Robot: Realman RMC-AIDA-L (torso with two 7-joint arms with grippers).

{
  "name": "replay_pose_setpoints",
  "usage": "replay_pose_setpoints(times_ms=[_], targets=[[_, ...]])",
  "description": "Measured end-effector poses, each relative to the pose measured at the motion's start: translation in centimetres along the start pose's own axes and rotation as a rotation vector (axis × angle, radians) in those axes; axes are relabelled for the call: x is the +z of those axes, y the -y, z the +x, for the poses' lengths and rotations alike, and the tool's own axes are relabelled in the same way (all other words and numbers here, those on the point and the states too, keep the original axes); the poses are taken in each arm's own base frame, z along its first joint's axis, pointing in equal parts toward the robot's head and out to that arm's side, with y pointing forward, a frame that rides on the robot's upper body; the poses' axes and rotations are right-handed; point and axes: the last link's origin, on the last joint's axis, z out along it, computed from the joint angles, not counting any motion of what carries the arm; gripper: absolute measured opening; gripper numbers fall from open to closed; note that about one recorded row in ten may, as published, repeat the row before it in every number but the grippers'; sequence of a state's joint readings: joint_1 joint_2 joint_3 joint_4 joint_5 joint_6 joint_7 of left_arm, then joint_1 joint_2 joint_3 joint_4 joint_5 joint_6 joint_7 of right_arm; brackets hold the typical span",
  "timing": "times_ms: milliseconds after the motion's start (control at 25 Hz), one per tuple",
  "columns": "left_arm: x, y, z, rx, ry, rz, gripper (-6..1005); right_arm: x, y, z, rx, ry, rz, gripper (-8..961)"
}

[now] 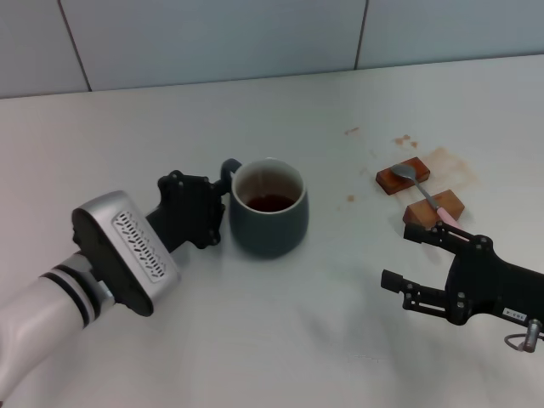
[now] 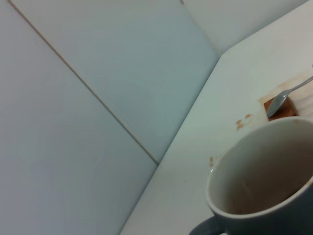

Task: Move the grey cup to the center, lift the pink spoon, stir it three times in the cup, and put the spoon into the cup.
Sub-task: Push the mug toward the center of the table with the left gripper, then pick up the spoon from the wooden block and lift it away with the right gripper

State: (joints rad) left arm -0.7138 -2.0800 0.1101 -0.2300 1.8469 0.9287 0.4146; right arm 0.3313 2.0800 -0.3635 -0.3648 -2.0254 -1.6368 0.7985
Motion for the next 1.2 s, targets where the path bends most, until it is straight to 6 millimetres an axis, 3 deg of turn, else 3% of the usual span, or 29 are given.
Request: replay_pose_setpoints(times_ms=[280,400,480,600,680,720,800,880,1000,1160,1200], targets=[[0.1,0.3,0.1,-0.06,0.006,0.034,-2,0.0,0.0,0.0,0.002,0.001,0.002,809],[-1.8,2.1,-1.8,-0.201,0.01,0.101,-2,0.0,0.0,0.1,0.003,-0.001,0.005,809],[-1.8,2.1,-1.8,-0.201,0.01,0.101,-2,0.0,0.0,0.1,0.004,-0.001,0.005,809],[-5.8,4.3,-3.7,-0.316,-0.063,0.118,-1,0.0,0.0,0.0,0.011,0.012,0.013,809],[-5.8,4.3,-3.7,-0.316,-0.063,0.118,-1,0.1,0.0,0.0,0.013,0.016,0.015,809],[-8.3,5.7,-4.4,-0.365,-0.095,0.051,-1,0.1,0.0,0.0,0.014,0.019,0.019,809],[-10.3,7.2,-4.5,-0.392,-0.102,-0.076,-1,0.1,0.1,-0.1,0.016,0.025,0.022,809],[-10.6,7.4,-4.5,-0.398,-0.097,-0.107,-1,0.2,0.0,-0.1,0.02,0.03,0.019,809],[-12.6,8.5,-4.4,-0.451,-0.082,-0.26,-1,0.4,-0.1,-0.1,0.029,0.036,0.017,809],[-13.5,8.9,-4.4,-0.47,-0.081,-0.304,-1,0.5,-0.2,-0.1,0.04,0.052,0.026,809],[-15.7,9.7,-4.4,-0.515,-0.08,-0.385,-1,0.4,-0.1,-0.2,0.044,0.062,0.037,809]])
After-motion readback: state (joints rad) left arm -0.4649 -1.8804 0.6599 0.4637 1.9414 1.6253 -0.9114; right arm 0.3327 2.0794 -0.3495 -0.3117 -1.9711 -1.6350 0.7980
